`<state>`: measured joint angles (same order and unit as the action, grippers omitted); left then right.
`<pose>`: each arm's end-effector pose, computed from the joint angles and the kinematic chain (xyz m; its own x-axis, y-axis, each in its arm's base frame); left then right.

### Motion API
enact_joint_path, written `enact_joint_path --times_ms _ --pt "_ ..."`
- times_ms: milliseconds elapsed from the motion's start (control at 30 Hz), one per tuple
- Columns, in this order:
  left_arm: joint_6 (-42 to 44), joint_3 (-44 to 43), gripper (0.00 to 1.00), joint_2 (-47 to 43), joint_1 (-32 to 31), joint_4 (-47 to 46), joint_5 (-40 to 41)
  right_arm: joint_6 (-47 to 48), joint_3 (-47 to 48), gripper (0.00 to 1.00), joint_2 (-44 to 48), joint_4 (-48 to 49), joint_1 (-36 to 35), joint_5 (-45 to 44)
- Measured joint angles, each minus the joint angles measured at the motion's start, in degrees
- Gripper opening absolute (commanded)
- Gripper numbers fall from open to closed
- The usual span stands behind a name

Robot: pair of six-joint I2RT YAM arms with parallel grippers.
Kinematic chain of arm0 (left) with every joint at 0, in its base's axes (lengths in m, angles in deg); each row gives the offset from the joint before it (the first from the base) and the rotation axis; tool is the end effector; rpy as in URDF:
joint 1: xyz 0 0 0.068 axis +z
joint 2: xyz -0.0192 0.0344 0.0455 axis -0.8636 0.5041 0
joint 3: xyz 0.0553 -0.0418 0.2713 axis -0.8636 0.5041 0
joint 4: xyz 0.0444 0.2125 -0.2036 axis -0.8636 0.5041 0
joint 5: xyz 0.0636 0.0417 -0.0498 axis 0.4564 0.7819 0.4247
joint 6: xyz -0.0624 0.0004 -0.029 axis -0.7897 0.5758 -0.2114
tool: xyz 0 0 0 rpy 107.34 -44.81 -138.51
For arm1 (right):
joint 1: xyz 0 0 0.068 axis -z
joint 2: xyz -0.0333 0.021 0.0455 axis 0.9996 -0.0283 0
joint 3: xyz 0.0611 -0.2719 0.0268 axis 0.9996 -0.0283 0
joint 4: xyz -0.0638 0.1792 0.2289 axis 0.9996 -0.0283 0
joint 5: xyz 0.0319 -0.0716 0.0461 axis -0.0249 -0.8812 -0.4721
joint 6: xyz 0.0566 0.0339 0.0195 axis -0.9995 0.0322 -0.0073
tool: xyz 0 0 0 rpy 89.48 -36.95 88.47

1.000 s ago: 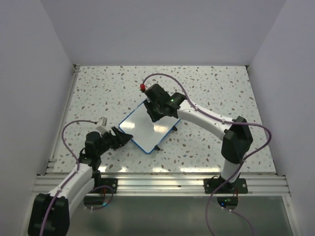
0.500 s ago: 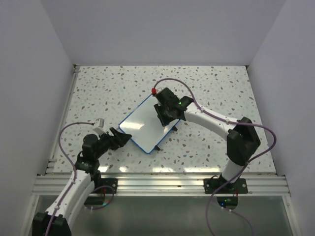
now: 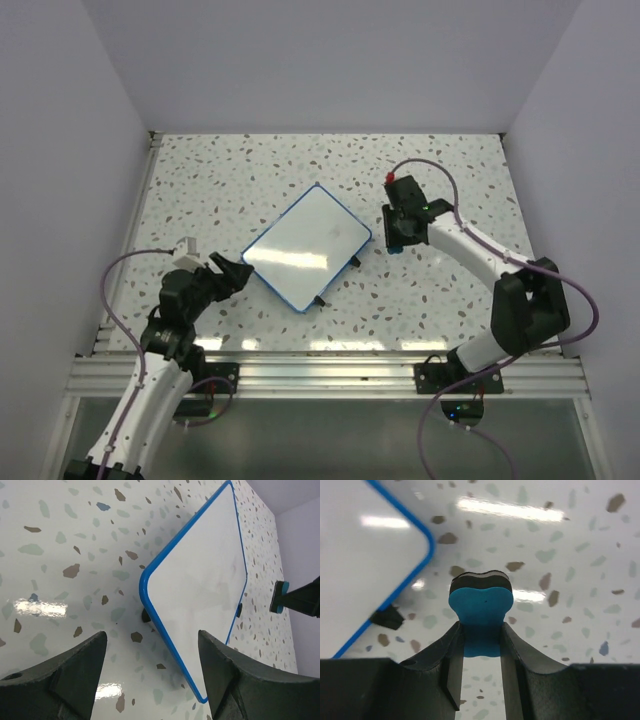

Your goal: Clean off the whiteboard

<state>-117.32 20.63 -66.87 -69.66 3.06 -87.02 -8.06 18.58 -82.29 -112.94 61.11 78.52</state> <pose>0.1719 -0.0405 0.1728 -0.4953 -0.6243 -0.6041 -0.0229 0.7046 -0.7093 0.3261 0.1562 0.2175 -0.8298 -0.1077 -0.5475 -0.1260 0.9920 -0.0043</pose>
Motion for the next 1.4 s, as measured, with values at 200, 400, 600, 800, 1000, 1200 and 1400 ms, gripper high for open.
enact_joint_path --times_ms 200,400,600,800,1000,1200,1400 --pt "-0.02 -2.49 0.78 0.17 -0.02 1.66 5.77 -2.25 -4.68 0.12 1.33 -0.59 10.36 -1.57" --pt "-0.02 -3.04 0.77 3.08 -0.02 0.37 7.54 -2.67 -4.68 0.13 -0.96 -0.42 11.85 -0.94" --pt "0.04 -3.04 0.77 4.37 -0.02 -0.28 7.45 -2.43 -4.52 0.20 -4.42 -0.44 12.74 0.33" --pt "0.24 -3.06 0.77 4.17 -0.02 -0.59 7.32 -1.73 -4.00 0.23 -7.04 -0.37 13.68 0.87" --pt "0.28 -3.41 0.77 5.03 -0.02 -1.42 6.69 -1.18 -3.48 0.47 -8.28 -0.07 14.47 1.70" --pt "0.98 -3.80 0.77 5.99 -0.02 -1.88 6.12 -0.39 -3.43 0.74 -9.40 0.04 14.60 2.43" --pt "1.55 -4.11 0.77 5.99 -0.02 -1.88 5.97 0.11 -3.37 0.98 -9.14 0.26 14.60 3.06"
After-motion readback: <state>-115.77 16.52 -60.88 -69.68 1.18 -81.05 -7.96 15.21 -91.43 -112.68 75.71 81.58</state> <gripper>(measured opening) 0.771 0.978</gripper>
